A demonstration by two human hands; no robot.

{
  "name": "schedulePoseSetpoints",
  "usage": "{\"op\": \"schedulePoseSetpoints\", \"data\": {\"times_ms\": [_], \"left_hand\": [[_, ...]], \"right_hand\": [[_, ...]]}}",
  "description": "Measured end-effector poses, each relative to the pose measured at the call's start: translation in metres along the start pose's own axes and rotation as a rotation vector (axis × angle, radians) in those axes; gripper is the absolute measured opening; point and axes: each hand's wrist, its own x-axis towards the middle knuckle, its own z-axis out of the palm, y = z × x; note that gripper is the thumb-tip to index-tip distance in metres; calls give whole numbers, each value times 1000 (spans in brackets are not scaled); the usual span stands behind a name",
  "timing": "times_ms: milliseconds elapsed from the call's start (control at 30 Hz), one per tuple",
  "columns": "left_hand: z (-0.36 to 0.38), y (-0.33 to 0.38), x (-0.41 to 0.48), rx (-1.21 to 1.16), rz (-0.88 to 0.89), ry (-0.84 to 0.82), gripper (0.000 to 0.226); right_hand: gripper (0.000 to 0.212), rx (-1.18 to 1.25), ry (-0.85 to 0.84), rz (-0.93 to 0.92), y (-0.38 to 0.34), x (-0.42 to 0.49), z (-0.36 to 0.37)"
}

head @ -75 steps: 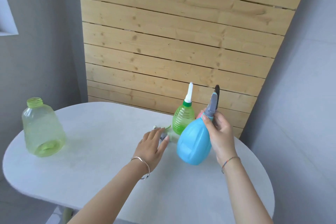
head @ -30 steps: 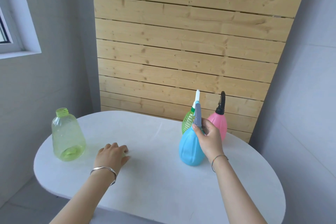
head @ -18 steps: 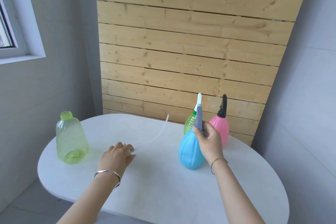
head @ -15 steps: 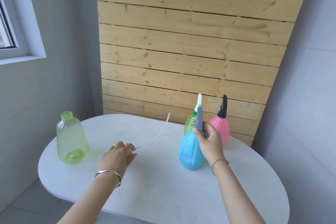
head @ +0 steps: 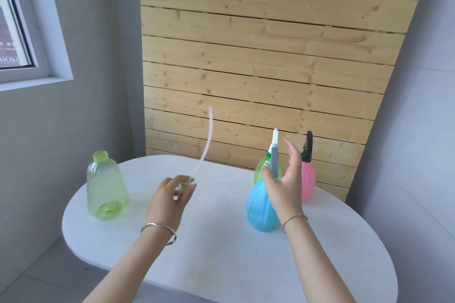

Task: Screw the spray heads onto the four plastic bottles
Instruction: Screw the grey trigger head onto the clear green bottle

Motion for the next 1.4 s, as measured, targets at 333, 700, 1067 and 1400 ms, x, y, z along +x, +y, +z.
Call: {"op": "schedulePoseSetpoints", "data": {"times_ms": [333,700,1067,1400], "left_hand": [[-31,33,7,-738,-177,227,19],[-73,13,19,-542,-84,215,14],[-124,-75,49,-103,-299,321,100],[-109,-89,44,9,-183,195,65]], "right_hand": [[54,605,-657,739,-52,-48,97],[20,874,-608,884,-50,-63,155],[20,1059,-368,888,-28,-45,154],[6,896,-254,757,-26,-33,137]]}}
